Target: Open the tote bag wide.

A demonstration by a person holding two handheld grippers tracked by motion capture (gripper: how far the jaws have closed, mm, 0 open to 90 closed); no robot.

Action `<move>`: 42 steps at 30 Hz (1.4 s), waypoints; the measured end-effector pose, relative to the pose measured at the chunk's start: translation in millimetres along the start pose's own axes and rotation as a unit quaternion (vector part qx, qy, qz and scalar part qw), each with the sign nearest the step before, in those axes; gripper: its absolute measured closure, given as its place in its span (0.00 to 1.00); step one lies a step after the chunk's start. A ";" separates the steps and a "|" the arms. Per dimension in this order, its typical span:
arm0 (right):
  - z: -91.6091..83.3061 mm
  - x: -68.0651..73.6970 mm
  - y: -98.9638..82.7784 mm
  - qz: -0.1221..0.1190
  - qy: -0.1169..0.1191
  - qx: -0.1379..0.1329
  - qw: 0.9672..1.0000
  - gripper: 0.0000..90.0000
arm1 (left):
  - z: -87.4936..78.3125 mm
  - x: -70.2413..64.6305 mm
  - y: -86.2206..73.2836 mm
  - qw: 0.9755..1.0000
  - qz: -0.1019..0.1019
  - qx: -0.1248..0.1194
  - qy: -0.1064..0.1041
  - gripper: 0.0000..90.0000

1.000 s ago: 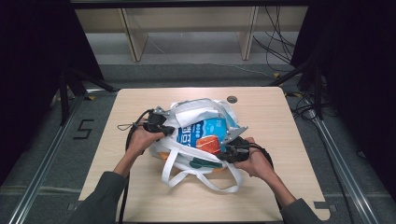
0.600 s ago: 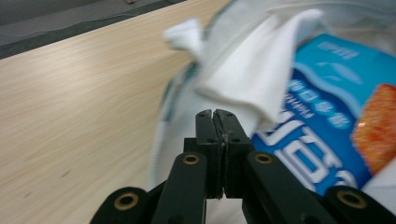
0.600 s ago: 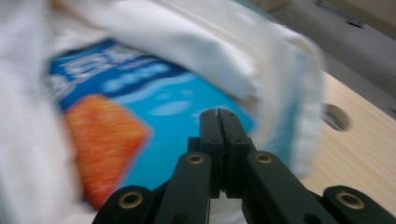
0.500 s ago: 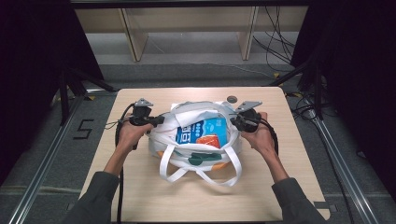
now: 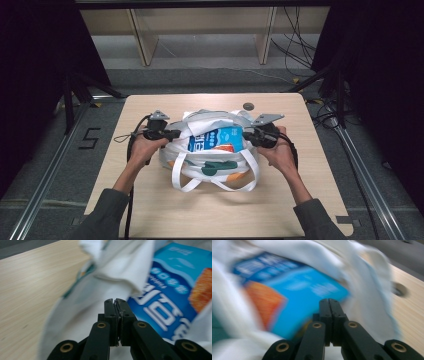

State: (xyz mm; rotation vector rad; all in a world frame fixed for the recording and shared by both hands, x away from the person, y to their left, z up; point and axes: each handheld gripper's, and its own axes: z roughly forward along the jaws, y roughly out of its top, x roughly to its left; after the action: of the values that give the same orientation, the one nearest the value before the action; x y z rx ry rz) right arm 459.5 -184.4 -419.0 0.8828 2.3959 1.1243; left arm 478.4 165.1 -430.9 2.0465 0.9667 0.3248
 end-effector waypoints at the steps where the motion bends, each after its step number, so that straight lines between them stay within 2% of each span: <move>1: 0.0 0.0 0.0 0.000 0.000 0.000 1.000 1.00 | 0.0 0.0 0.0 1.000 0.000 0.000 0.000 0.97; 2: 0.0 8.9 2.8 -0.001 0.021 0.004 1.000 1.00 | 1.3 -4.8 0.3 1.000 0.001 0.000 -0.012 0.97; 3: 2.8 16.5 4.2 -0.017 0.035 0.013 0.999 1.00 | 2.1 -9.6 0.1 1.000 0.009 0.003 -0.016 0.97; 4: 6.0 24.5 3.5 -0.028 0.043 0.027 0.998 1.00 | 2.8 -13.5 -0.8 1.000 0.013 0.009 -0.020 0.96; 5: 7.0 32.1 1.8 -0.036 0.047 0.054 0.997 1.00 | 2.9 -15.5 -2.1 0.999 0.019 0.013 -0.022 0.96; 6: 9.8 39.5 -3.7 -0.039 0.055 0.061 0.996 1.00 | 2.3 -15.9 -3.7 0.999 0.024 0.017 -0.024 0.96; 7: 9.3 53.7 -16.4 -0.056 0.071 0.100 0.991 1.00 | 1.9 -14.9 -4.5 0.999 0.028 0.019 -0.024 0.97; 8: 9.3 53.7 -16.4 -0.056 0.071 0.100 0.991 1.00 | 1.6 -13.5 -5.6 0.999 0.023 0.018 -0.023 0.97; 9: 9.4 57.6 -23.2 -0.065 0.075 0.109 0.989 1.00 | 1.6 -11.4 -6.4 0.999 0.018 0.017 -0.024 0.97; 10: 11.4 62.0 -31.1 -0.059 0.078 0.116 0.988 1.00 | 1.4 -10.7 -6.9 1.000 0.004 0.010 -0.024 0.97; 12: 10.6 61.4 -29.3 -0.060 0.077 0.112 0.989 1.00 | 0.8 -11.2 -6.6 1.000 0.005 0.009 -0.025 0.97; 13: 10.5 60.3 -26.3 -0.068 0.074 0.104 0.989 1.00 | -0.5 -13.6 -6.0 1.000 0.005 0.003 -0.029 0.97; 14: 7.2 59.3 -19.0 -0.064 0.066 0.097 0.991 1.00 | -1.0 -17.0 -5.4 0.999 0.007 0.000 -0.033 0.96; 16: 5.8 54.4 -4.2 -0.059 0.060 0.062 0.995 1.00 | 0.9 -24.2 -4.0 0.999 0.023 0.006 -0.042 0.96; 17: 6.4 51.3 5.4 -0.056 0.055 0.050 0.996 1.00 | 3.6 -27.3 -3.6 0.998 0.031 0.015 -0.050 0.96; 18: 8.9 46.9 15.7 -0.060 0.047 0.042 0.996 1.00 | 8.3 -33.1 -4.9 0.998 0.022 0.019 -0.055 0.96; 19: 13.1 43.6 25.7 -0.059 0.037 0.038 0.997 1.00 | 10.7 -36.0 -5.8 0.997 0.041 0.037 -0.060 0.96; 20: 19.5 39.3 35.4 -0.060 0.025 0.038 0.997 1.00 | 12.8 -39.8 -7.9 0.996 0.047 0.044 -0.066 0.96; 21: 26.7 35.4 44.0 -0.054 0.021 0.039 0.998 1.00 | 13.1 -44.7 -11.9 0.995 0.051 0.050 -0.072 0.96; 23: 52.7 27.1 59.7 -0.046 0.012 0.055 0.997 1.00 | 11.0 -47.8 -17.9 0.993 0.062 0.061 -0.079 0.97; 24: 60.7 25.0 63.1 -0.044 0.009 0.066 0.997 1.00 | 10.2 -49.3 -22.2 0.992 0.066 0.070 -0.081 0.97; 25: 81.1 22.0 68.8 -0.046 0.001 0.079 0.996 1.00 | 10.0 -53.4 -29.3 0.992 0.059 0.071 -0.089 0.98; 26: 81.1 22.0 68.8 -0.046 0.001 0.079 0.996 1.00 | 10.0 -53.4 -29.3 0.992 0.059 0.071 -0.089 0.98; 27: 100.0 19.1 74.8 -0.046 -0.010 0.097 0.994 1.00 | 8.4 -54.1 -31.7 0.990 0.071 0.080 -0.091 0.99; 28: 107.5 17.3 77.3 -0.051 -0.023 0.105 0.993 1.00 | 5.8 -56.1 -35.3 0.986 0.098 0.094 -0.097 0.99; 30: 111.4 16.8 79.4 -0.048 -0.028 0.115 0.992 1.00 | 5.7 -60.4 -39.2 0.986 0.099 0.098 -0.095 0.99; 31: 123.1 12.1 82.3 -0.055 -0.056 0.129 0.989 1.00 | 5.7 -62.6 -41.9 0.984 0.105 0.103 -0.096 0.99; 32: 123.1 12.1 82.3 -0.055 -0.056 0.129 0.989 1.00 | 5.8 -64.7 -44.4 0.984 0.109 0.105 -0.096 0.99; 33: 127.3 11.5 82.5 -0.046 -0.069 0.141 0.987 1.00 | 5.7 -66.8 -46.5 0.984 0.114 0.103 -0.095 0.99; 34: 131.4 9.5 82.4 -0.043 -0.075 0.148 0.985 1.00 | 4.7 -67.1 -46.8 0.982 0.124 0.105 -0.092 0.99; 35: 134.2 7.5 82.4 -0.044 -0.076 0.152 0.985 1.00 | 4.2 -67.4 -46.5 0.983 0.123 0.103 -0.092 0.99; 36: 136.5 4.7 82.4 -0.041 -0.079 0.158 0.983 1.00 | 4.4 -67.3 -46.1 0.984 0.113 0.102 -0.094 0.99; 37: 136.5 4.7 82.4 -0.041 -0.079 0.158 0.983 1.00 | 4.2 -65.6 -44.1 0.983 0.117 0.102 -0.094 0.99; 38: 137.2 4.4 82.4 -0.044 -0.081 0.160 0.983 1.00 | 3.5 -65.0 -42.3 0.985 0.110 0.095 -0.091 0.99; 39: 136.6 5.4 82.8 -0.034 -0.072 0.160 0.984 1.00 | 2.8 -65.6 -41.2 0.989 0.090 0.079 -0.088 0.98; 40: 129.0 4.7 85.1 -0.043 -0.073 0.155 0.984 1.00 | -1.4 -62.6 -36.8 0.991 0.080 0.057 -0.086 0.95; 41: 129.0 4.7 85.1 -0.043 -0.073 0.155 0.984 1.00 | -1.4 -62.6 -36.8 0.991 0.080 0.057 -0.086 0.94; 42: 122.9 3.7 85.8 -0.045 -0.070 0.146 0.986 1.00 | -4.5 -59.9 -34.4 0.992 0.077 0.055 -0.084 0.94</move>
State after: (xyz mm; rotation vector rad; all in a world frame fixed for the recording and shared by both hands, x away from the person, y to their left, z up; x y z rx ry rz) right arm 556.7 -70.7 -428.9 0.8979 2.4911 0.6647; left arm 418.0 136.2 -448.3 2.2159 0.7420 0.1795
